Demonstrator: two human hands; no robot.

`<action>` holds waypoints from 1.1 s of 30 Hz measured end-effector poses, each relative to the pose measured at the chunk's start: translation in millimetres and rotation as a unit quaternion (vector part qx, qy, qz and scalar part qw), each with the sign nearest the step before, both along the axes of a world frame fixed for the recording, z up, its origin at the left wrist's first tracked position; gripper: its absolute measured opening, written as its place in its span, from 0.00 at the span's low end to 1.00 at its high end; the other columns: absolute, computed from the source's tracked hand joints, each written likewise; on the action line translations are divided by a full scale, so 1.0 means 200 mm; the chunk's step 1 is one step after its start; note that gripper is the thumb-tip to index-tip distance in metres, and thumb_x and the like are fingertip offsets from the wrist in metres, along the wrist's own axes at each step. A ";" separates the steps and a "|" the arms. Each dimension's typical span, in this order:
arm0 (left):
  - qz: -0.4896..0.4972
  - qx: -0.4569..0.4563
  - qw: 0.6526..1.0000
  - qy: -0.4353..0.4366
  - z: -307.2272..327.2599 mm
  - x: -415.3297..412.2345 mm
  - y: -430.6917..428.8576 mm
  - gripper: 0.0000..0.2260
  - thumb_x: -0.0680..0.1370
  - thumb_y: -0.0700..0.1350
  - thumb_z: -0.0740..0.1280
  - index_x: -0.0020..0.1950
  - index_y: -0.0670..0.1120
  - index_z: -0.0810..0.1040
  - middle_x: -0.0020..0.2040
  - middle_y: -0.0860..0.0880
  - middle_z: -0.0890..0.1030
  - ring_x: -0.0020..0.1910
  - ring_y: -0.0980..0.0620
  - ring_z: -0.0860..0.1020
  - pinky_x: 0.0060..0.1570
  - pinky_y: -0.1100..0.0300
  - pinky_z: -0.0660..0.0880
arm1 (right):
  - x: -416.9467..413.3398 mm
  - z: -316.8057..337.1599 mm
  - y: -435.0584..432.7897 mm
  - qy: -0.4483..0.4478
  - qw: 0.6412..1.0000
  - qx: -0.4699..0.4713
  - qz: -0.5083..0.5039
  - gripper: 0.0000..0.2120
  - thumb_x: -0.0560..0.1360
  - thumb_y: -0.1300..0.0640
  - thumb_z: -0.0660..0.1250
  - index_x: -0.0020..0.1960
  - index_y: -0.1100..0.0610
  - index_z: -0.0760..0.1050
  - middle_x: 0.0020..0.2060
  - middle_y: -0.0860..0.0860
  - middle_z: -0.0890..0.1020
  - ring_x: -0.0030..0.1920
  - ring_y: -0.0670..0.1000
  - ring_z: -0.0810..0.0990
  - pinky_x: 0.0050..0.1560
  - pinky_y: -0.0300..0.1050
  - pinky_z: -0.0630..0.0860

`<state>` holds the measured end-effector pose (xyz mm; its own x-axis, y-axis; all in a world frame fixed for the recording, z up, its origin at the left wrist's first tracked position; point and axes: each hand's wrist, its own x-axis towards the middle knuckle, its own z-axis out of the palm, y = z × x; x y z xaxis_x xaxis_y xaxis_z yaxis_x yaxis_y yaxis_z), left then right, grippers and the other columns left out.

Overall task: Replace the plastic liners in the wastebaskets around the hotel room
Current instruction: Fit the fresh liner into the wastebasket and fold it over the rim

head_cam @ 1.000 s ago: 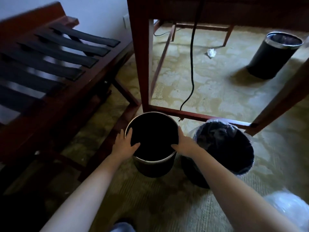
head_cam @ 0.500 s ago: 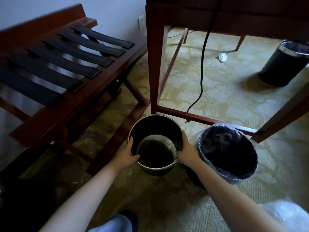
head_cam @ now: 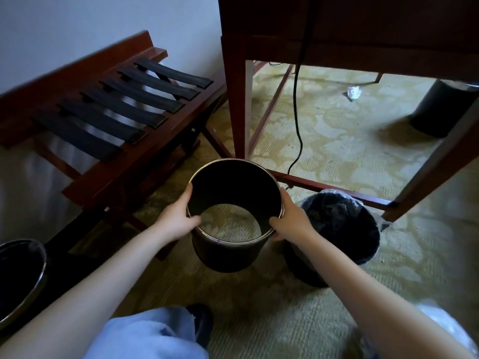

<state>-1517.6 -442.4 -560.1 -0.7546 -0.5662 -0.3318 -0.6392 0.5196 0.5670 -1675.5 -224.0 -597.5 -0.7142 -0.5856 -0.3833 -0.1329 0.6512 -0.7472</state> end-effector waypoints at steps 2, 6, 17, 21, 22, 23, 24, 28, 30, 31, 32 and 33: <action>-0.003 -0.013 1.000 0.008 0.08 0.00 0.06 0.41 0.76 0.43 0.69 0.78 0.55 0.44 0.74 0.46 0.65 0.70 0.45 0.68 0.68 0.51 0.67 | 0.00 0.11 0.06 0.008 1.000 -0.006 -0.001 0.41 0.75 0.60 0.63 0.79 0.44 0.44 0.57 0.53 0.79 0.41 0.54 0.84 0.46 0.52 0.83; -0.014 -0.023 0.999 0.031 0.25 0.02 0.18 0.40 0.76 0.42 0.69 0.78 0.54 0.46 0.75 0.46 0.63 0.71 0.46 0.67 0.69 0.51 0.66 | 0.02 0.28 0.20 0.047 0.998 -0.038 0.000 0.41 0.74 0.60 0.64 0.79 0.43 0.47 0.54 0.53 0.80 0.37 0.48 0.80 0.29 0.37 0.72; -0.091 -0.021 0.989 0.111 0.63 -0.11 0.51 0.39 0.75 0.40 0.68 0.79 0.53 0.48 0.74 0.50 0.65 0.65 0.55 0.69 0.57 0.63 0.66 | 0.03 0.71 0.67 0.065 0.989 -0.098 -0.093 0.39 0.74 0.61 0.65 0.78 0.44 0.51 0.44 0.54 0.83 0.32 0.49 0.84 0.33 0.41 0.81; -0.122 -0.024 0.985 0.121 0.71 -0.23 0.59 0.38 0.75 0.41 0.68 0.79 0.53 0.49 0.76 0.52 0.62 0.61 0.58 0.71 0.54 0.64 0.66 | 0.02 0.79 0.79 0.066 0.985 -0.096 -0.129 0.39 0.75 0.62 0.63 0.79 0.46 0.49 0.42 0.55 0.84 0.31 0.50 0.85 0.34 0.42 0.82; -0.134 -0.026 0.983 0.124 0.72 -0.27 0.61 0.38 0.75 0.41 0.68 0.79 0.53 0.49 0.76 0.52 0.62 0.57 0.59 0.73 0.50 0.65 0.68 | 0.02 0.80 0.82 0.068 0.982 -0.099 -0.142 0.39 0.75 0.62 0.63 0.79 0.46 0.49 0.42 0.55 0.84 0.31 0.50 0.85 0.35 0.43 0.82; -0.145 -0.025 0.981 0.124 0.73 -0.30 0.63 0.38 0.75 0.41 0.67 0.79 0.53 0.49 0.76 0.52 0.61 0.52 0.60 0.74 0.46 0.67 0.69 | 0.01 0.81 0.85 0.071 0.980 -0.102 -0.155 0.38 0.74 0.62 0.63 0.79 0.46 0.50 0.42 0.55 0.83 0.31 0.51 0.85 0.35 0.45 0.83; -0.153 -0.022 0.980 0.124 0.73 -0.34 0.66 0.38 0.75 0.41 0.67 0.79 0.53 0.49 0.76 0.52 0.60 0.51 0.60 0.74 0.44 0.68 0.69 | 0.00 0.82 0.88 0.077 0.977 -0.104 -0.168 0.38 0.74 0.62 0.63 0.79 0.46 0.51 0.42 0.53 0.83 0.31 0.51 0.85 0.36 0.46 0.83; -0.199 0.007 0.973 0.118 0.69 -0.51 0.72 0.39 0.74 0.40 0.67 0.79 0.53 0.48 0.77 0.53 0.57 0.67 0.54 0.68 0.55 0.63 0.68 | -0.05 0.82 0.99 0.098 0.967 -0.095 -0.217 0.37 0.73 0.63 0.63 0.77 0.44 0.55 0.42 0.52 0.82 0.31 0.54 0.84 0.37 0.51 0.83; -0.221 0.029 0.969 0.109 0.65 -0.59 0.75 0.39 0.74 0.40 0.67 0.79 0.53 0.49 0.76 0.52 0.62 0.65 0.53 0.70 0.58 0.60 0.71 | -0.08 0.79 1.02 0.106 0.963 -0.087 -0.233 0.35 0.73 0.63 0.63 0.76 0.45 0.57 0.42 0.50 0.81 0.30 0.54 0.84 0.34 0.51 0.83; -0.225 0.042 0.968 0.104 0.63 -0.63 0.76 0.39 0.74 0.39 0.67 0.79 0.53 0.50 0.73 0.51 0.67 0.62 0.53 0.73 0.57 0.59 0.73 | -0.09 0.77 1.03 0.112 0.960 -0.083 -0.241 0.34 0.73 0.63 0.62 0.76 0.46 0.59 0.42 0.48 0.79 0.29 0.53 0.84 0.33 0.50 0.83; -0.228 0.052 0.967 0.099 0.60 -0.67 0.78 0.39 0.74 0.38 0.66 0.79 0.52 0.50 0.69 0.49 0.71 0.58 0.52 0.76 0.54 0.59 0.74 | -0.10 0.75 1.03 0.115 0.958 -0.079 -0.250 0.34 0.73 0.63 0.62 0.76 0.47 0.60 0.42 0.46 0.78 0.28 0.53 0.84 0.32 0.49 0.83; -0.231 0.056 0.967 0.094 0.58 -0.70 0.80 0.38 0.74 0.38 0.66 0.79 0.51 0.50 0.65 0.49 0.74 0.54 0.52 0.77 0.51 0.60 0.73 | -0.11 0.72 1.04 0.117 0.956 -0.075 -0.258 0.33 0.73 0.63 0.63 0.76 0.47 0.60 0.42 0.45 0.78 0.28 0.53 0.83 0.30 0.48 0.82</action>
